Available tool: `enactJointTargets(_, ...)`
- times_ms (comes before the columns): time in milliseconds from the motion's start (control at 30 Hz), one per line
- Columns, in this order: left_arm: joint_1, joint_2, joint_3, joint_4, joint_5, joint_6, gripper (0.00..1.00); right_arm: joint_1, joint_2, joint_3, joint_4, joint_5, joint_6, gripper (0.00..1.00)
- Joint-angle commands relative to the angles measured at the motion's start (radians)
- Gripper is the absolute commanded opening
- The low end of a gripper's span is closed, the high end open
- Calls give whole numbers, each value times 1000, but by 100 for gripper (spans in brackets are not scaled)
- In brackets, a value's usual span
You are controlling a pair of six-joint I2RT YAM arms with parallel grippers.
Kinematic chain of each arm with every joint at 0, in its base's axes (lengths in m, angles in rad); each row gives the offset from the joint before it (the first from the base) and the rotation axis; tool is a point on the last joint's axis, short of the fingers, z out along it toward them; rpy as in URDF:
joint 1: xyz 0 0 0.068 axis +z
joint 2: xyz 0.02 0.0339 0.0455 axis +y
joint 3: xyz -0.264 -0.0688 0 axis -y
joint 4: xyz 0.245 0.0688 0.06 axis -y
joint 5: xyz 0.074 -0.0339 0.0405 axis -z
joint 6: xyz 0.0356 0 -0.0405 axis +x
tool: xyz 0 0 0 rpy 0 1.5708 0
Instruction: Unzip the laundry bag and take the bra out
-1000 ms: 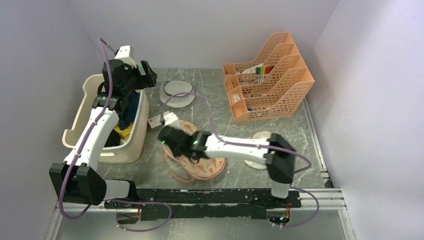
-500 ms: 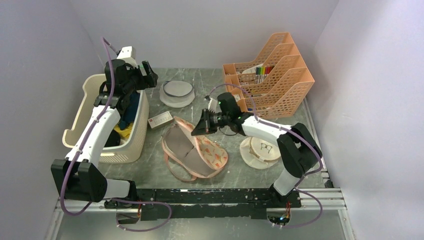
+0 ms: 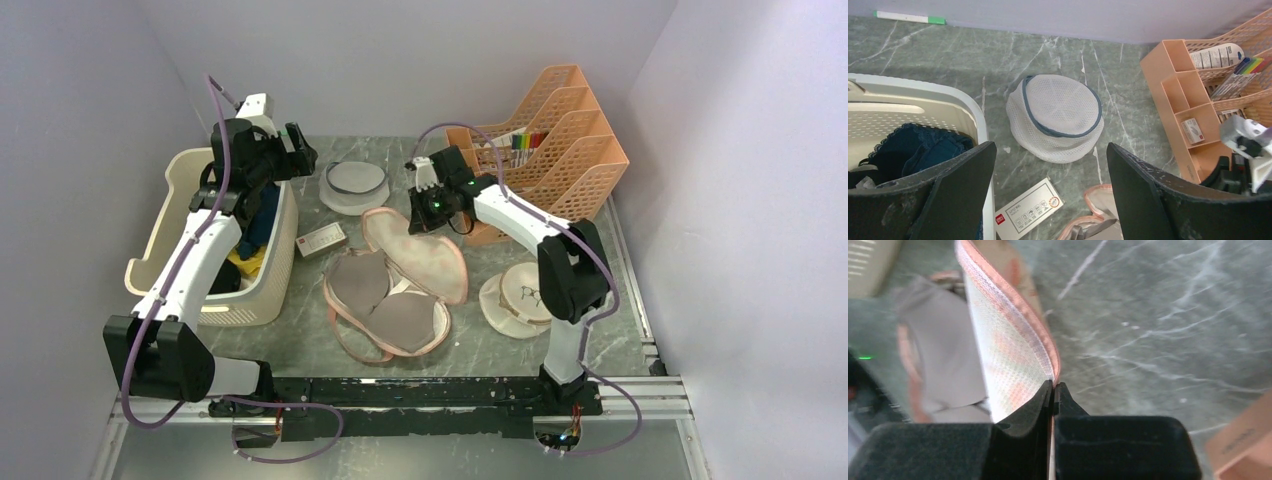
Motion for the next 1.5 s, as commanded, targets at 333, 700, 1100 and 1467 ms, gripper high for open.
enactJointTargets(333, 15, 16, 25, 20, 60, 18, 89, 172, 63, -79, 326, 965, -349, 6)
enactJointTargets(700, 17, 15, 23, 17, 59, 24, 90, 240, -86, -152, 339, 1244, -197, 57)
enactJointTargets(1100, 0, 15, 18, 44, 181, 18, 93, 255, -832, -805, 375, 687, 218, 73)
enactJointTargets(1467, -380, 109, 50, -68, -16, 176, 98, 249, -1087, -947, 286, 790, 233, 81)
